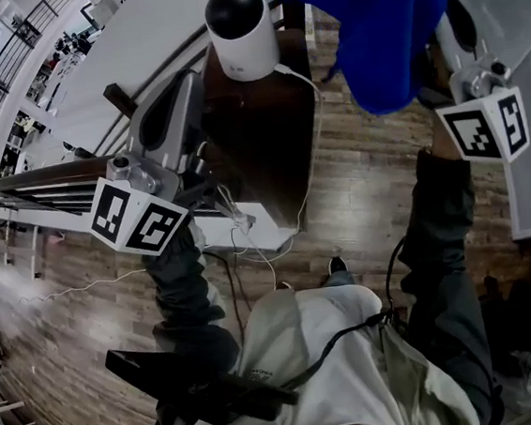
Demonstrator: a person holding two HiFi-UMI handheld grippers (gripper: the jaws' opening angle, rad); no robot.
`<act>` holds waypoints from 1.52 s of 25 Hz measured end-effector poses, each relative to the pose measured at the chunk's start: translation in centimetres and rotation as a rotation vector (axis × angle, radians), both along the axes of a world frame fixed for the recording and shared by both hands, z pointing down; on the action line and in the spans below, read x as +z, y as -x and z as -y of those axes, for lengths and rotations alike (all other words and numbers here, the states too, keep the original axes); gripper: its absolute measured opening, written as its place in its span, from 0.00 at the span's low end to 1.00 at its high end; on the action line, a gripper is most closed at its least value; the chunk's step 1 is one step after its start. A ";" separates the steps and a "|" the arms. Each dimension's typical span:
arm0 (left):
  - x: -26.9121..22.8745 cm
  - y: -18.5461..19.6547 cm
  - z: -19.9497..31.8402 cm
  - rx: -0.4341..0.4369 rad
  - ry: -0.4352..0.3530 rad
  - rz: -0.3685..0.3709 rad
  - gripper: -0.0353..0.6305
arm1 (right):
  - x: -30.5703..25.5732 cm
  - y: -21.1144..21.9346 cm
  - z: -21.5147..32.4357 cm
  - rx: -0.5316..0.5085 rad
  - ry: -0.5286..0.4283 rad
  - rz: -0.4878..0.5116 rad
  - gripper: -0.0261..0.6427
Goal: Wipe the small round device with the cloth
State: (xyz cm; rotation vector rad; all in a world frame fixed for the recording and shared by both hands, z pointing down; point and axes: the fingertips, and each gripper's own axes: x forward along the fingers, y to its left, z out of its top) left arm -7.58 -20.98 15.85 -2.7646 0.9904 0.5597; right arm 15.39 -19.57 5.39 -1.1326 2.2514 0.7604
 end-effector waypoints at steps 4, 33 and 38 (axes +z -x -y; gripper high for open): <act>-0.1 0.3 -0.5 -0.002 -0.008 -0.005 0.04 | -3.3 -2.6 0.6 0.054 -0.015 0.068 0.07; 4.6 0.3 -5.9 -0.049 0.067 -0.091 0.04 | 12.0 7.4 -7.6 -0.037 0.167 -0.137 0.07; 4.7 -0.3 -6.1 -0.028 0.070 -0.097 0.04 | 13.0 8.3 -8.0 -0.012 0.174 -0.183 0.06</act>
